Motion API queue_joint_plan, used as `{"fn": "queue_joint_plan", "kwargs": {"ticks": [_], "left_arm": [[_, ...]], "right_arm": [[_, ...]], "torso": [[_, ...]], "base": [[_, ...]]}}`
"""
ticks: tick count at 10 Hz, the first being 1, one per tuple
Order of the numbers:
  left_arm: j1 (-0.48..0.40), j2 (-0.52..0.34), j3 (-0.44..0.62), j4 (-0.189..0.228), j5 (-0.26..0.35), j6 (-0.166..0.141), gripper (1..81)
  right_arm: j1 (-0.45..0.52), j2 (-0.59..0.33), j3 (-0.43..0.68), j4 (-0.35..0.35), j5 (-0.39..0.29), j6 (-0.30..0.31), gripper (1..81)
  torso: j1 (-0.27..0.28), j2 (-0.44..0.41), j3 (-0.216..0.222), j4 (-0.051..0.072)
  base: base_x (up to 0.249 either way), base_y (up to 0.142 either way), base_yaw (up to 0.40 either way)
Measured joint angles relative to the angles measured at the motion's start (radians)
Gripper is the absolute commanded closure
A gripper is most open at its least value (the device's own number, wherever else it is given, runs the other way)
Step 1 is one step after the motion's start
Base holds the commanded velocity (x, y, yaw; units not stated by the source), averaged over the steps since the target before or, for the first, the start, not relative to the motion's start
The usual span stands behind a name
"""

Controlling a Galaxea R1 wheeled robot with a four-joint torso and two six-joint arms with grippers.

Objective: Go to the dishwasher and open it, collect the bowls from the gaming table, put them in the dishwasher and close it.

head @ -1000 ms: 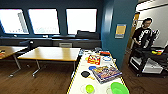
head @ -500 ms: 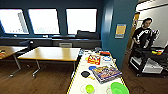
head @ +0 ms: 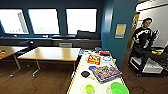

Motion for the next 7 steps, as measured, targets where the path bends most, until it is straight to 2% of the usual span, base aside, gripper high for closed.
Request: {"fn": "queue_joint_plan", "kwargs": {"ticks": [4,5,7], "left_arm": [[0.0,0.003,0.0,0.0,-0.003,0.0,1.0],[-0.002,0.003,0.0,0.0,-0.003,0.0,1.0],[-0.008,0.003,0.0,0.0,-0.006,0.0,1.0]], "right_arm": [[0.049,-0.287,0.342,0.006,0.043,0.041,1.0],[0.079,-0.376,0.419,0.011,0.055,0.043,1.0],[0.13,-0.555,0.561,0.026,0.056,0.053,1.0]], "torso": [[0.0,0.0,-0.001,0.0],[0.0,0.0,-0.011,0.0],[-0.001,0.0,-0.06,0.0]], "base": [[0.0,0.0,0.0],[0.0,0.0,0.0],[0.0,0.0,0.0]]}}
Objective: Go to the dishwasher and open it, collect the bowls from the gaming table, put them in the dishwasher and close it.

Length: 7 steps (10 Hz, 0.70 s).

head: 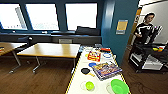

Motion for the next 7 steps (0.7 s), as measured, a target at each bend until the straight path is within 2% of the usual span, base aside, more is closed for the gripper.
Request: {"fn": "queue_joint_plan", "kwargs": {"ticks": [1,3,4,7], "left_arm": [[-0.003,0.001,0.0,0.0,-0.001,0.0,1.0],[-0.01,0.002,0.0,0.0,-0.005,0.0,1.0],[-0.016,0.002,0.0,0.0,-0.008,0.0,1.0],[-0.028,0.001,0.0,-0.002,-0.012,0.0,1.0]], "right_arm": [[0.054,-0.087,0.089,0.011,-0.005,0.004,1.0],[0.195,-0.17,0.194,0.033,-0.027,0.008,1.0],[0.266,-0.187,0.224,0.043,-0.044,0.01,1.0],[0.446,-0.211,0.302,0.072,-0.154,0.028,1.0]], "torso": [[0.0,0.0,-0.039,0.0],[0.001,0.0,-0.102,0.0],[0.001,0.001,-0.131,0.0],[0.001,0.001,-0.214,0.0]], "base": [[0.0,0.0,0.0],[0.0,0.0,0.0],[0.0,0.0,0.0],[0.0,0.0,0.0]]}}
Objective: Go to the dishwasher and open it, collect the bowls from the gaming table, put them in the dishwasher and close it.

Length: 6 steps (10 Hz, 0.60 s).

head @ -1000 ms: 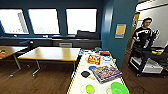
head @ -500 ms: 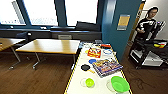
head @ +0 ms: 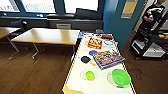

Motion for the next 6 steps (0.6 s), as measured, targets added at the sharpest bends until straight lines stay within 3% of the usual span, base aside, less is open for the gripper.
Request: {"fn": "queue_joint_plan", "kwargs": {"ticks": [2,6], "left_arm": [[-0.007,-0.003,0.0,-0.001,-0.002,0.0,1.0],[-0.009,-0.005,0.0,-0.001,-0.003,-0.002,1.0]], "right_arm": [[0.128,-0.019,0.027,0.011,-0.088,0.034,1.0],[0.367,-0.038,0.039,0.016,-0.269,0.137,1.0]], "torso": [[0.001,0.001,-0.027,0.0],[0.001,0.001,-0.029,0.0]], "base": [[0.0,0.0,0.0],[0.0,0.0,0.0]]}}
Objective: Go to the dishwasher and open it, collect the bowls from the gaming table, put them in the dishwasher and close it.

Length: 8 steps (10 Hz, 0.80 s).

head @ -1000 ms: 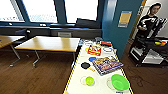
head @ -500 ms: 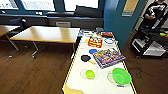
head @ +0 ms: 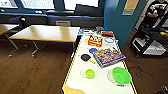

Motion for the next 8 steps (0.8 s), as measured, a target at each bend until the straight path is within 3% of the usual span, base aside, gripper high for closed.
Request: {"fn": "queue_joint_plan", "kwargs": {"ticks": [2,4,8], "left_arm": [[0.0,0.0,0.0,0.0,0.0,-0.001,1.0],[0.0,0.0,0.0,0.0,0.0,-0.002,1.0],[-0.001,0.0,0.0,-0.001,0.0,-0.002,1.0]], "right_arm": [[0.101,0.003,-0.025,0.002,-0.08,0.075,1.0],[0.14,0.027,-0.127,0.003,-0.133,0.135,1.0],[0.159,0.146,-0.328,0.003,-0.165,0.219,1.0]], "torso": [[0.0,0.0,0.0,0.0],[0.0,0.0,0.0,0.0],[0.001,0.0,-0.001,0.0]], "base": [[0.0,0.0,0.0],[0.0,0.0,0.0],[0.0,0.0,0.0]]}}
